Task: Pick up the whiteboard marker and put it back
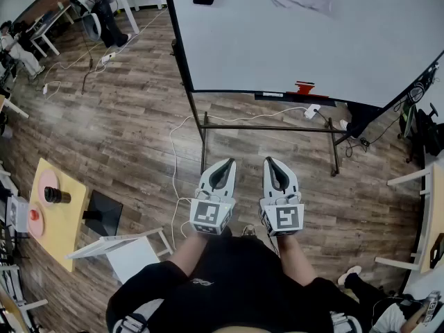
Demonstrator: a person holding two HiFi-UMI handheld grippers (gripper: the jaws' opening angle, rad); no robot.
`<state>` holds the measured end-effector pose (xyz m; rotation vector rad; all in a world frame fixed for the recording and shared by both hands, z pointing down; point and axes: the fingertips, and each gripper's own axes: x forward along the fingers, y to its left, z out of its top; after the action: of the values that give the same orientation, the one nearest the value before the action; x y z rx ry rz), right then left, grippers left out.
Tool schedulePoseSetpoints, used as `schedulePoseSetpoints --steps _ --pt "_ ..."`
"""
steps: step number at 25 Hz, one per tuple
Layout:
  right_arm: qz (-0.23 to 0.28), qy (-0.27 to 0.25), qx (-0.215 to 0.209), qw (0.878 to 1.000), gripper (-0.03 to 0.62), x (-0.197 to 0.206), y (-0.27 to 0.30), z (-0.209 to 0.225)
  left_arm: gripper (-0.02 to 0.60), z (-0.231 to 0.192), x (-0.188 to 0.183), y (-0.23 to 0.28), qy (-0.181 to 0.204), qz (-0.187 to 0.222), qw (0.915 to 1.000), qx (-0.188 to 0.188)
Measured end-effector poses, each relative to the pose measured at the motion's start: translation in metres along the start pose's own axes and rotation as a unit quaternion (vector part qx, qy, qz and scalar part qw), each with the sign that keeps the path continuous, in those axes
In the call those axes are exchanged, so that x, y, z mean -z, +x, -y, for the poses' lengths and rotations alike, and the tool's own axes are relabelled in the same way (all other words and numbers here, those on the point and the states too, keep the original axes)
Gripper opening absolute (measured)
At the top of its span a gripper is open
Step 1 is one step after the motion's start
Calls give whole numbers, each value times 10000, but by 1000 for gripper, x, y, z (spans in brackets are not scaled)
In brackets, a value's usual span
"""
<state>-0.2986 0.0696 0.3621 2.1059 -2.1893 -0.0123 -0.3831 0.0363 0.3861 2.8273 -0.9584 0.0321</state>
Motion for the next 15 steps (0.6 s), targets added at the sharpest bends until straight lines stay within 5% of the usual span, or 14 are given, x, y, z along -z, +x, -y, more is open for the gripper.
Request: schedulePoseSetpoints --steps 7,15 --pt "54 -75 95 9999 3 -1 35 -28 6 -45 4 1 -58 -41 9998 209" --pt "-79 27 295 9995 3 18 55 -13 6 -46 26 33 -98 -374 9976 574"
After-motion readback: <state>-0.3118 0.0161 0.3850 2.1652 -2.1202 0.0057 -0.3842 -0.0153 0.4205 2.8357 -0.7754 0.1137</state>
